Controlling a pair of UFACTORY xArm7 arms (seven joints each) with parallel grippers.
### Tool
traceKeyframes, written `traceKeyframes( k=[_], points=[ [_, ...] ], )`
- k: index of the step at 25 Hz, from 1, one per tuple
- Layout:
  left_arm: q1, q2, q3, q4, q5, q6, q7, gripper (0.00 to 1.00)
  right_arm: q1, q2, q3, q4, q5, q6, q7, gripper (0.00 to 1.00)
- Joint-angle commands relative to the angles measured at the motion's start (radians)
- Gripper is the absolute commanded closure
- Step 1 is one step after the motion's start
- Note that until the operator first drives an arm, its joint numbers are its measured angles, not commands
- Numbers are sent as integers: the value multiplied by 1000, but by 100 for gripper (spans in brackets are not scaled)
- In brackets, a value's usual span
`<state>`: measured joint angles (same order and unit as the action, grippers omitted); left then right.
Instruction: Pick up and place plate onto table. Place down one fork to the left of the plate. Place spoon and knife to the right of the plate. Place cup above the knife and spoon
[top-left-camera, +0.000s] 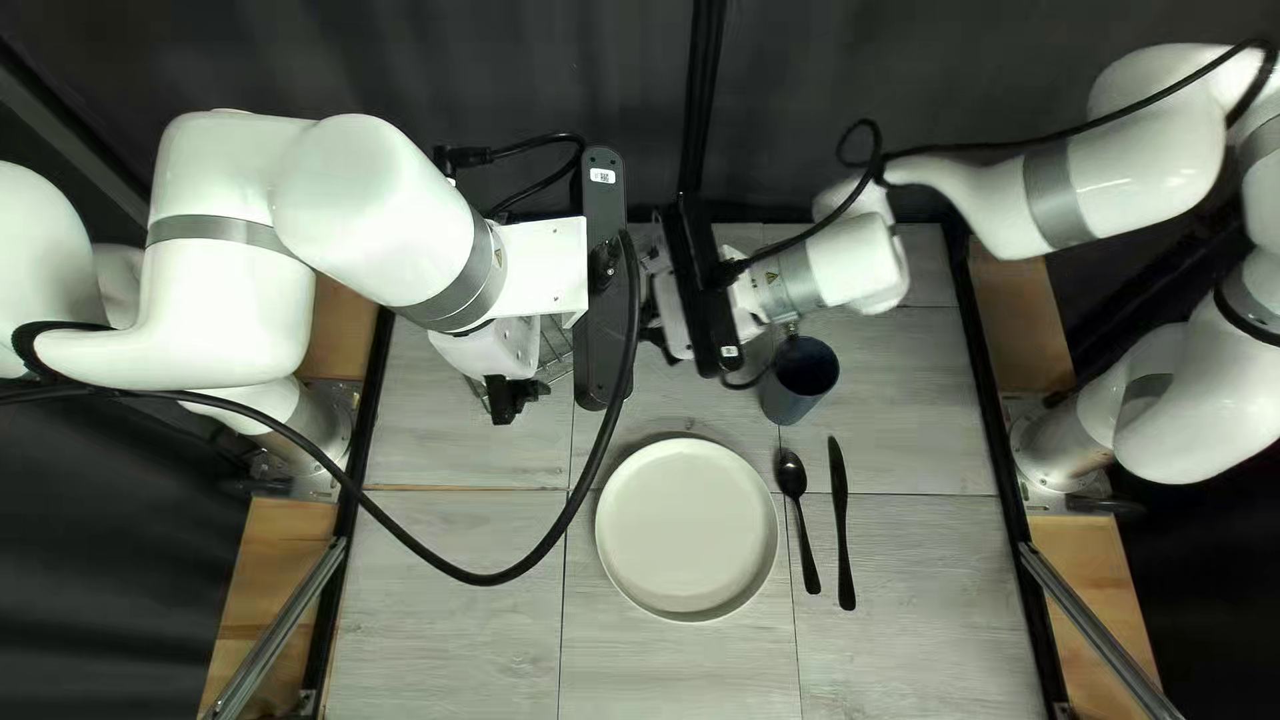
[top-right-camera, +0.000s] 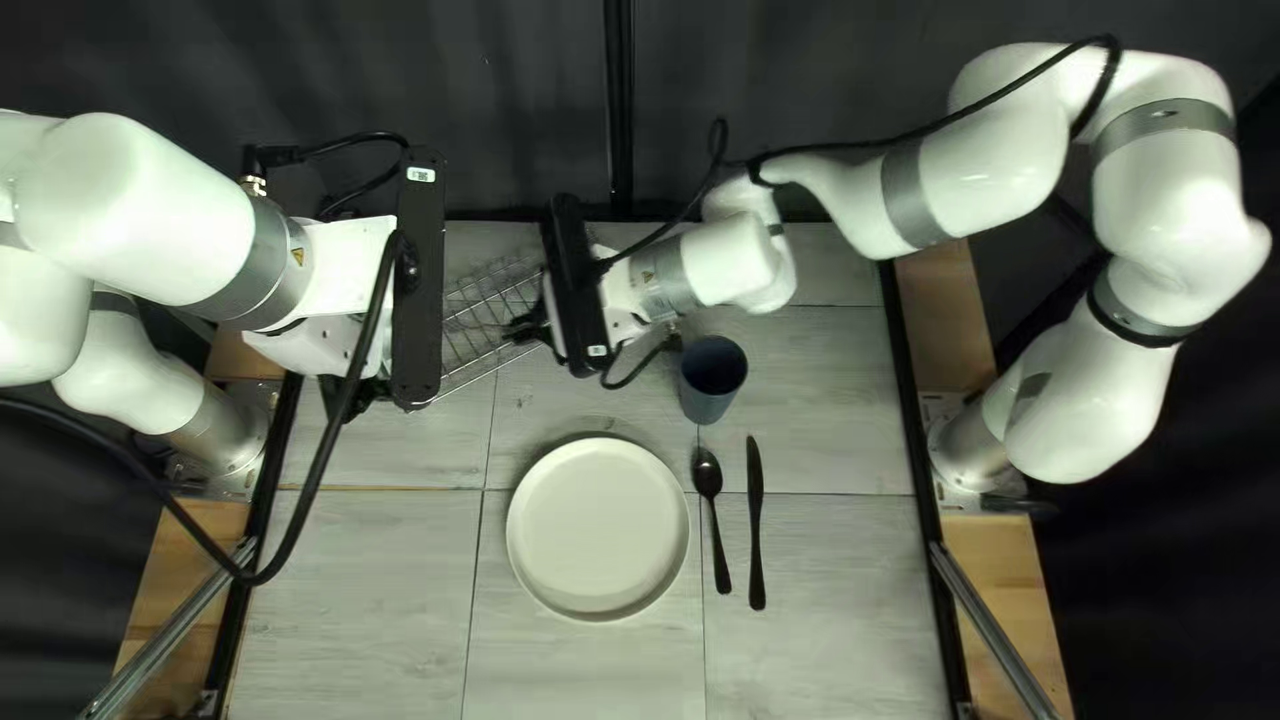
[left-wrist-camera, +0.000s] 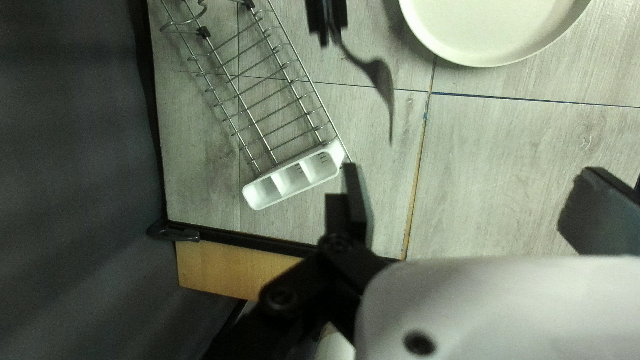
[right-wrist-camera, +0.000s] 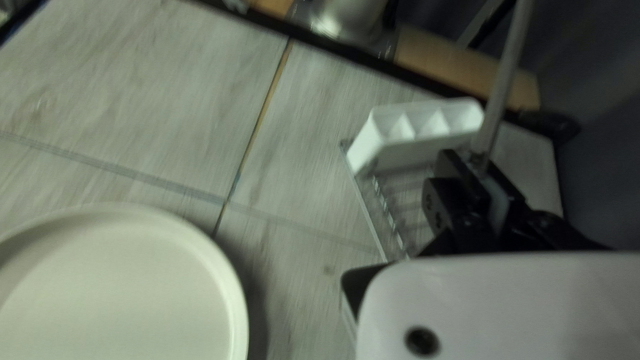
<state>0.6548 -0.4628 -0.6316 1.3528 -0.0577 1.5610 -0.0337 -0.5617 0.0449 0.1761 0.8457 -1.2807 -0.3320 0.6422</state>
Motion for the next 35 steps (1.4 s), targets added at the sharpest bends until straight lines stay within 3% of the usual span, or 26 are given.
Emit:
traceKeyframes(
  k=[1,2,14,15,17,18,35],
  points=[
    [0,0,0,0,0,0,0,0,407,-335,-375,-301,365,365,-453,100],
    [0,0,0,0,0,0,0,0,313,-358,-283,-312,331,393,-416,100],
    [0,0,0,0,0,0,0,0,313,-358,-283,-312,331,393,-416,100],
    [0,0,0,0,0,0,0,0,263,-359,-243,-322,270,378,-362,100],
    [0,0,0,0,0,0,0,0,60,-336,-88,-295,22,305,-135,100],
    [0,0,0,0,0,0,0,0,2,-330,-41,-278,-80,293,-38,100],
    [0,0,0,0,0,0,0,0,2,-330,-41,-278,-80,293,-38,100]
  ],
)
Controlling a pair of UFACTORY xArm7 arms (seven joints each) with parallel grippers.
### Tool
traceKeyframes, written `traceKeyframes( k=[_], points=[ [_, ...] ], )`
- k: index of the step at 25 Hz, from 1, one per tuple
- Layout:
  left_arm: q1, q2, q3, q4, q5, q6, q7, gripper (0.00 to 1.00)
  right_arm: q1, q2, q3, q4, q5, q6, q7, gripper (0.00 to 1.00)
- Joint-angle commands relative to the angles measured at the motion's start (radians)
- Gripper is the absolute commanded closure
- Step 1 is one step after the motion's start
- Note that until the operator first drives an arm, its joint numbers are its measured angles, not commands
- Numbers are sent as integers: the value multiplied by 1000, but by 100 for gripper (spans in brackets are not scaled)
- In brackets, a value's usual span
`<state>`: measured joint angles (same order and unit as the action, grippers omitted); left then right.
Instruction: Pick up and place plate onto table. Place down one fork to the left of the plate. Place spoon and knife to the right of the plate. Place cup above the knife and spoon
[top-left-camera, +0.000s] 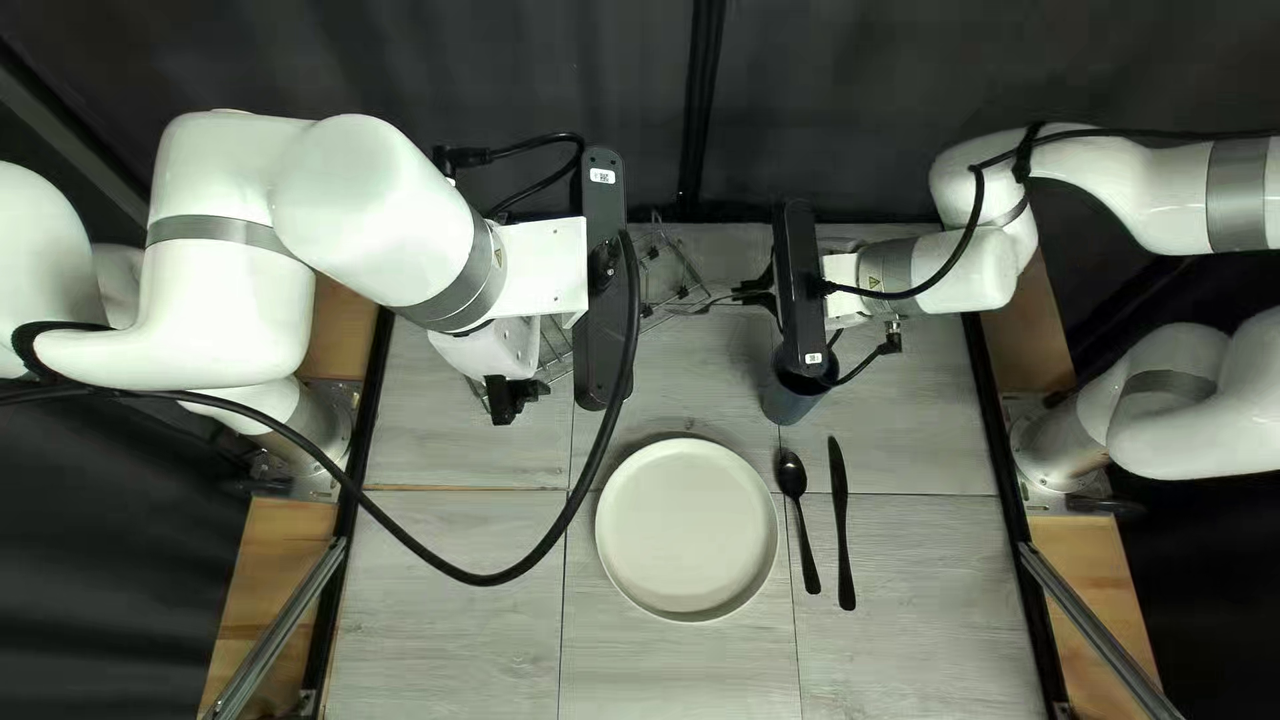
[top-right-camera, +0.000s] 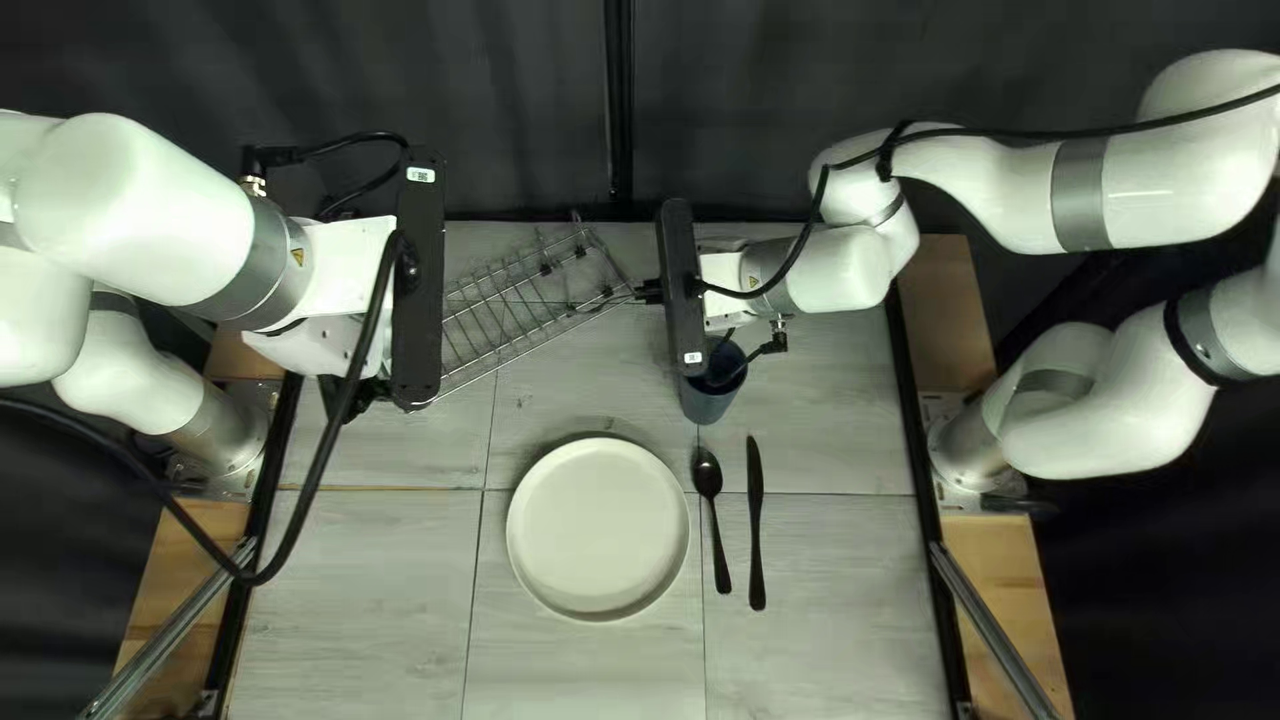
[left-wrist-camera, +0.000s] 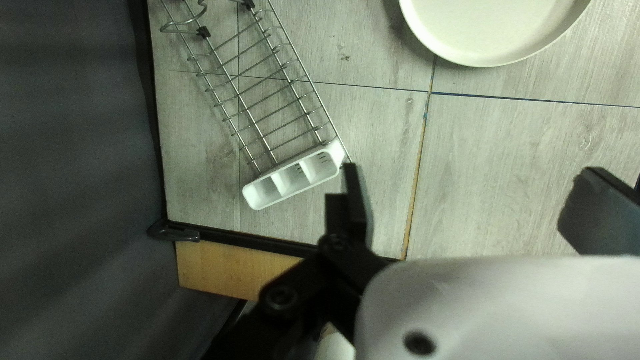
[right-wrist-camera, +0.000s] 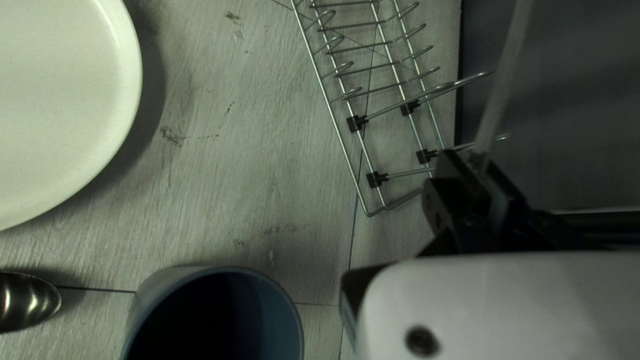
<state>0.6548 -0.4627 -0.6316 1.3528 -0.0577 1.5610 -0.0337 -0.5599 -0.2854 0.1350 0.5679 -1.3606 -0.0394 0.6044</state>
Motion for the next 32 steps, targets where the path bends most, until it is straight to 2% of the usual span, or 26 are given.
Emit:
traceKeyframes(
  k=[1,23,24,26,27,28,29,30,32],
  points=[
    [0,0,0,0,0,0,0,0,0,0,0,0,0,0,0,100],
    [0,0,0,0,0,0,0,0,0,0,0,0,0,0,0,100],
    [0,0,0,0,0,0,0,0,-17,-10,11,-13,-35,-15,31,100],
    [0,0,0,0,0,0,0,0,110,-62,-44,-52,154,75,-134,100],
    [0,0,0,0,0,0,0,0,140,-83,-46,-61,200,120,-164,100],
    [0,0,0,0,0,0,0,0,185,-123,-38,-72,271,210,-202,100],
    [0,0,0,0,0,0,0,0,203,-140,-31,-74,296,256,-211,100],
    [0,0,0,0,0,0,0,0,224,-170,5,-72,342,357,-217,100],
    [0,0,0,0,0,0,0,0,240,-190,58,-54,390,483,-219,100]
  ],
)
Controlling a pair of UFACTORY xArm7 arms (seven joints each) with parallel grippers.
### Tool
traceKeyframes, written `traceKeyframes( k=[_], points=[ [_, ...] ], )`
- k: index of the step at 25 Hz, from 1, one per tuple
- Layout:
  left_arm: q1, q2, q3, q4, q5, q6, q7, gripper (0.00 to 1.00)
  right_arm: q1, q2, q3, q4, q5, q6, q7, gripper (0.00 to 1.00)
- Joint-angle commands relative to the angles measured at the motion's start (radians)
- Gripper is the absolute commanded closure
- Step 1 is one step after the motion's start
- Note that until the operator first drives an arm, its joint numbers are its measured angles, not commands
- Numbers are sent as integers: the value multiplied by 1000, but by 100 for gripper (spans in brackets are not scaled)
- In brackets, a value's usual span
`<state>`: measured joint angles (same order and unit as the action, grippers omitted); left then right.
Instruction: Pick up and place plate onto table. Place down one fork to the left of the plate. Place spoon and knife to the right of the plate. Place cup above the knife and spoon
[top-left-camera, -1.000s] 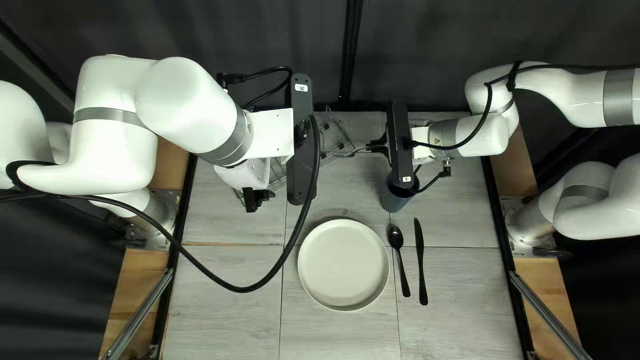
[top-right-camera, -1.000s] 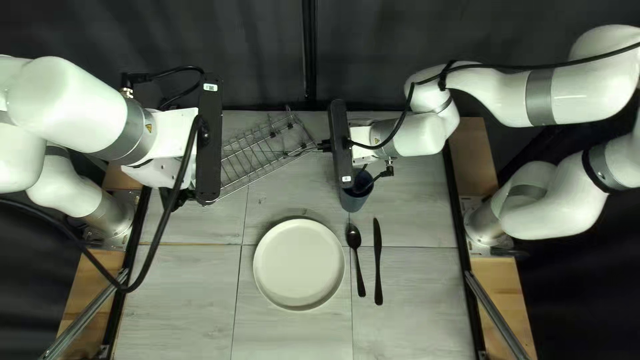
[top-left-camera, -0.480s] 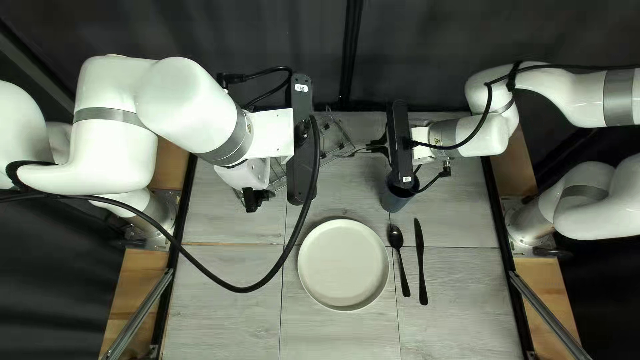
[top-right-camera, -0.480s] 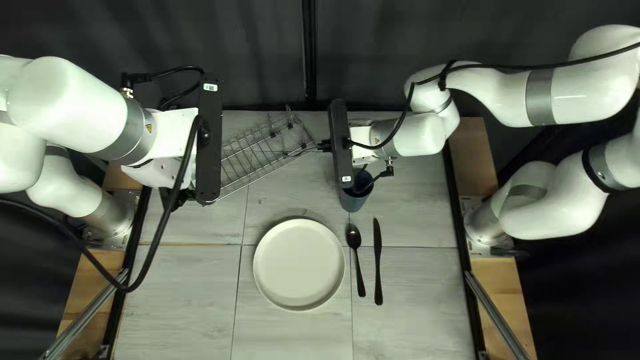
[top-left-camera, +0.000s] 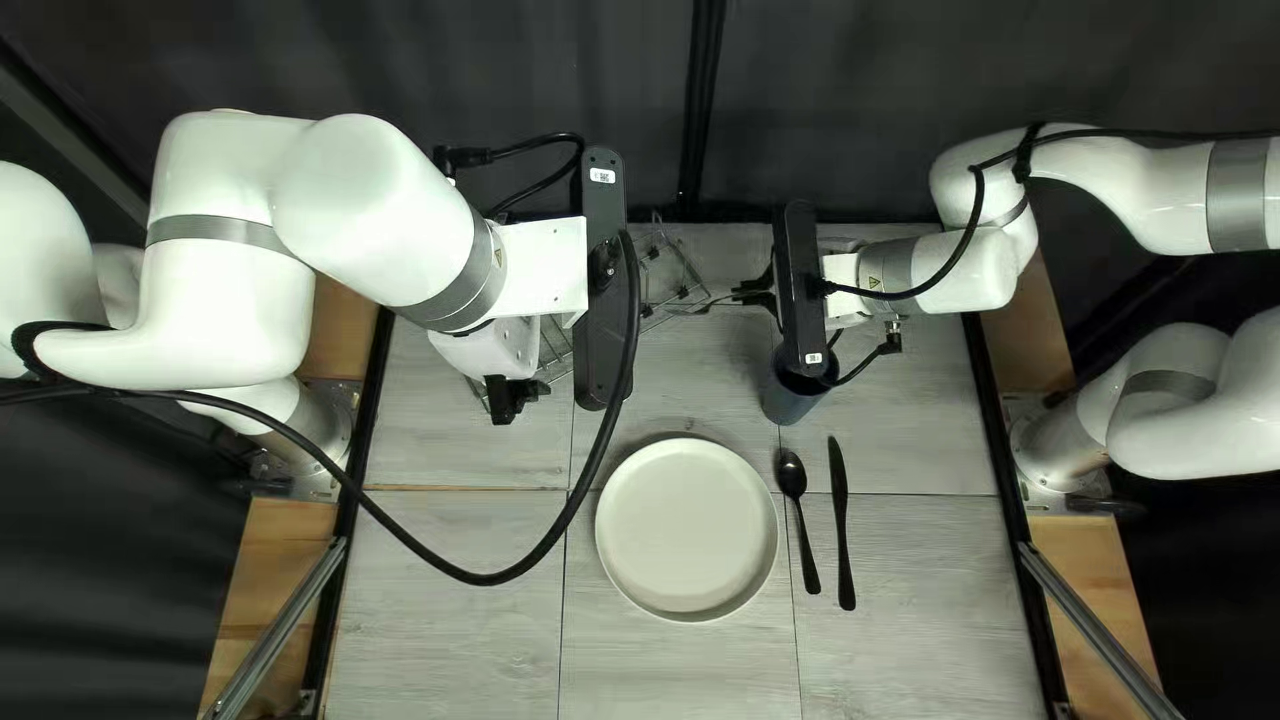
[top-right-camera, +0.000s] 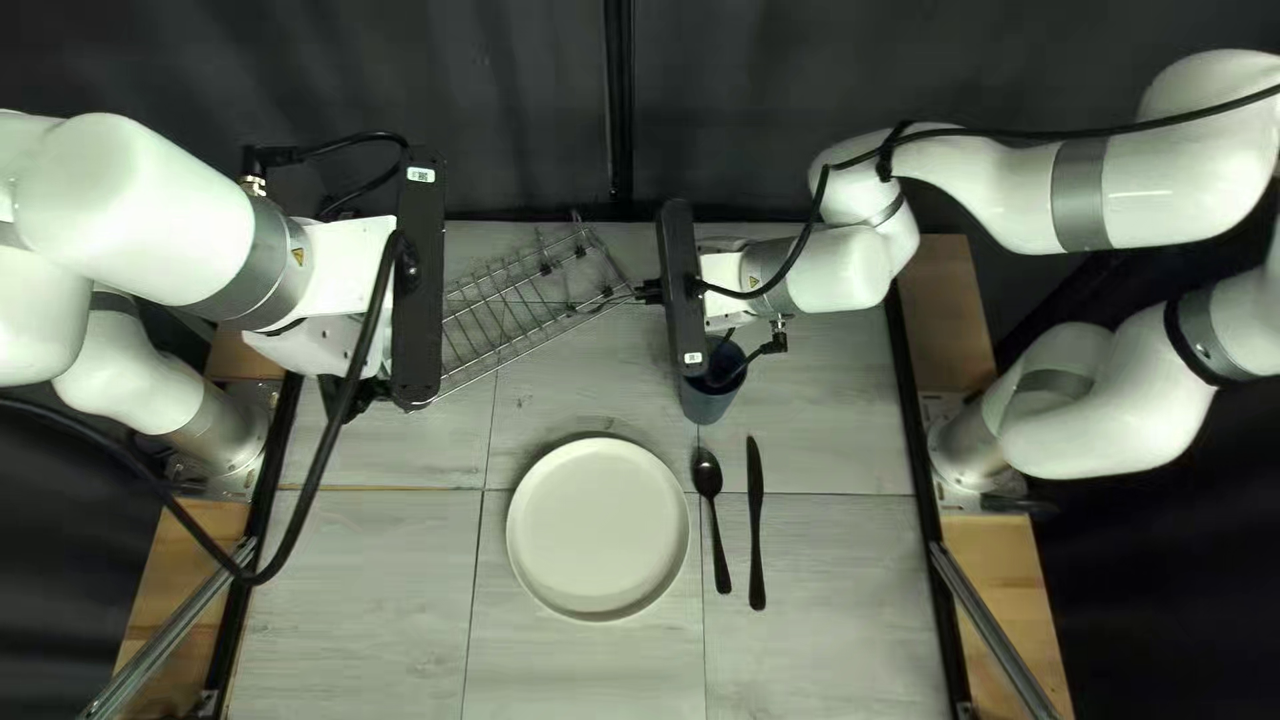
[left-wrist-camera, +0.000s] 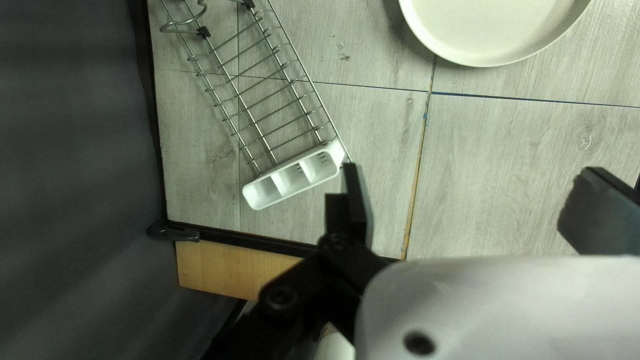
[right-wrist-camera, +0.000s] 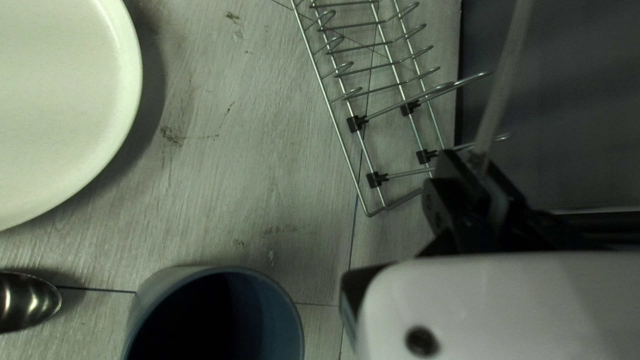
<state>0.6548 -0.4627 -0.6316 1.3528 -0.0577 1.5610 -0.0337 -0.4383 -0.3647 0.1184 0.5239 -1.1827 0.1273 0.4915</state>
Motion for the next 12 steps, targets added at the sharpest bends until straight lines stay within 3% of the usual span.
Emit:
traceKeyframes(
  k=[1,4,12],
  points=[
    [0,0,0,0,0,0,0,0,122,-113,116,13,235,410,-103,100],
    [0,0,0,0,0,0,0,0,106,-100,179,50,240,575,-78,100],
    [0,0,0,0,0,0,0,0,70,-7,294,121,191,839,18,100]
  ],
)
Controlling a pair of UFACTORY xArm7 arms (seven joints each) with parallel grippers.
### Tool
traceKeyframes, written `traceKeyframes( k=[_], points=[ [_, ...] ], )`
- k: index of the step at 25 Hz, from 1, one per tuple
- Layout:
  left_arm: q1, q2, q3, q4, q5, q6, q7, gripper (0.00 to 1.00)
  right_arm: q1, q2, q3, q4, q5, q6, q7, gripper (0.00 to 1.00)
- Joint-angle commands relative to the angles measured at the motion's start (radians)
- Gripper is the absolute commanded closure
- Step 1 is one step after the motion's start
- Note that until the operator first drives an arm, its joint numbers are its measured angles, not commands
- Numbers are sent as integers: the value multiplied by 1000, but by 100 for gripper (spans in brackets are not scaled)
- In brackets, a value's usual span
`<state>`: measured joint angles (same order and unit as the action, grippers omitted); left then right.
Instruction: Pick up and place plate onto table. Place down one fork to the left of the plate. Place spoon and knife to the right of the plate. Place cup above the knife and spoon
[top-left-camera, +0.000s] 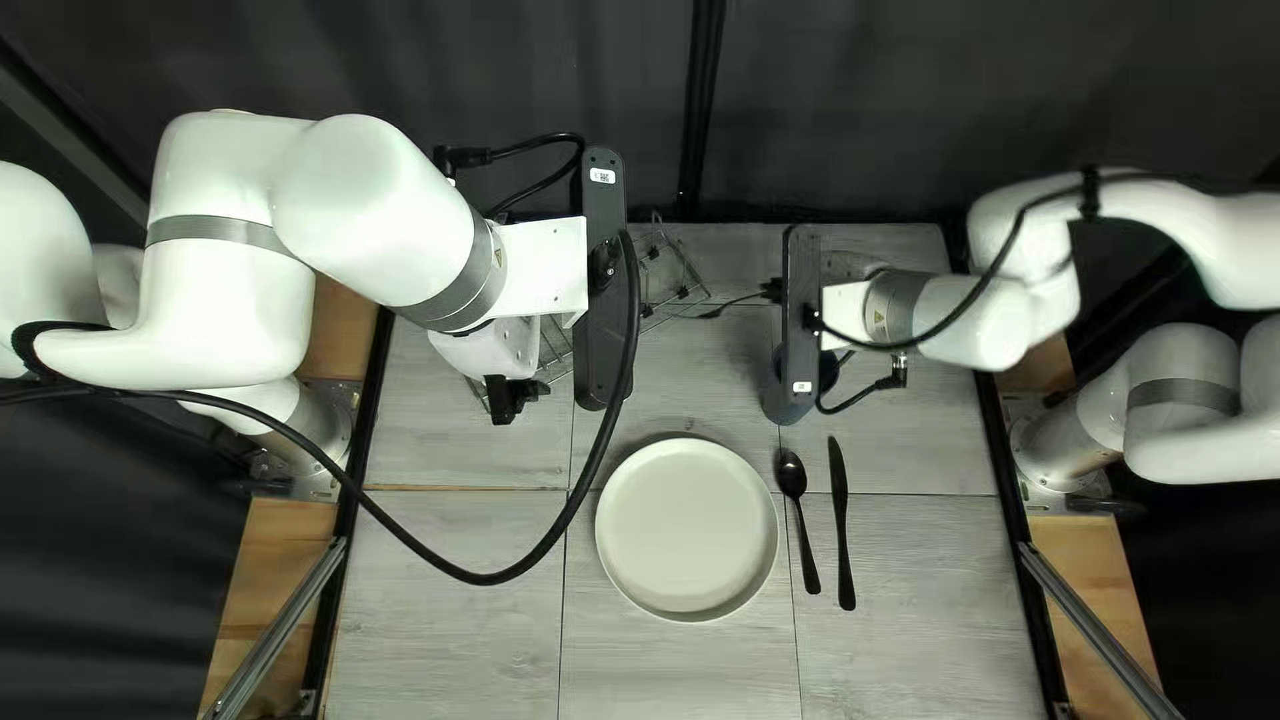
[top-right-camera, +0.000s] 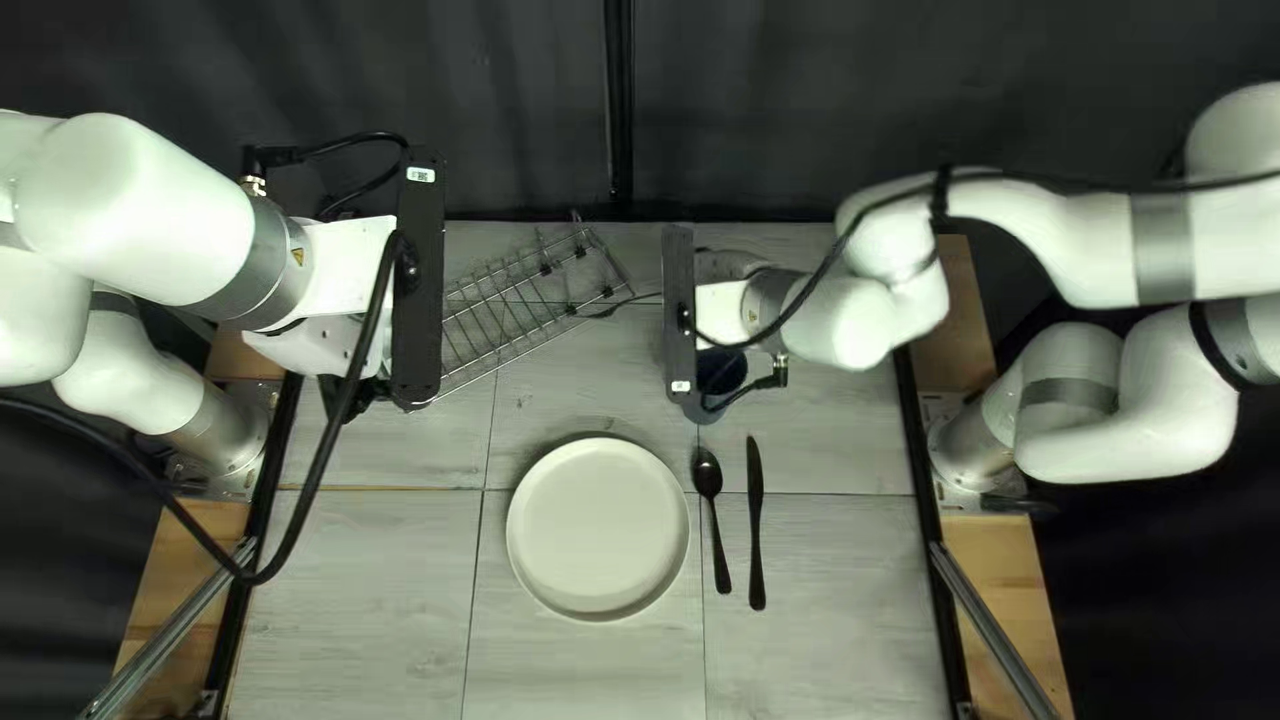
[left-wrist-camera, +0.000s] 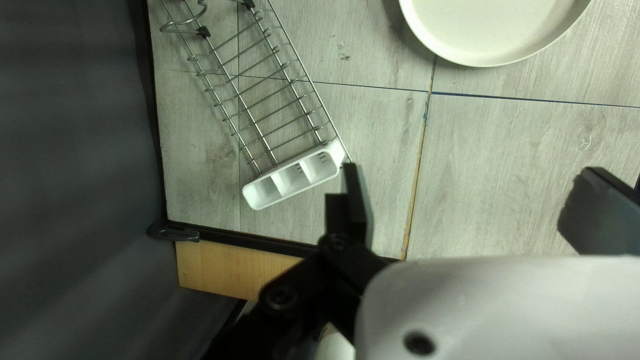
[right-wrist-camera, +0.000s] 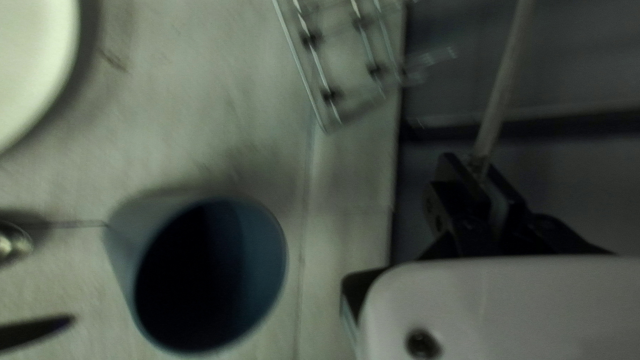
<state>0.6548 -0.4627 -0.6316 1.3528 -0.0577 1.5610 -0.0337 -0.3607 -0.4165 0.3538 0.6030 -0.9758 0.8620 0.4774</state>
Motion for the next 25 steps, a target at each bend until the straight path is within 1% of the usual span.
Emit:
traceKeyframes(
  k=[1,4,9,21,23,25],
  points=[
    [0,0,0,0,0,0,0,0,-1,51,78,51,-12,134,34,100],
    [0,0,0,0,0,0,0,0,22,42,118,52,-1,177,38,100],
    [0,0,0,0,0,0,0,0,60,17,166,16,8,196,65,100],
    [0,0,0,0,0,0,0,0,60,17,166,16,8,196,65,100],
    [23,59,1,25,-47,-8,-66,0,60,17,166,16,8,196,65,100],
    [28,76,30,2,-125,-51,-97,0,60,17,166,16,8,196,65,100]
  ],
)
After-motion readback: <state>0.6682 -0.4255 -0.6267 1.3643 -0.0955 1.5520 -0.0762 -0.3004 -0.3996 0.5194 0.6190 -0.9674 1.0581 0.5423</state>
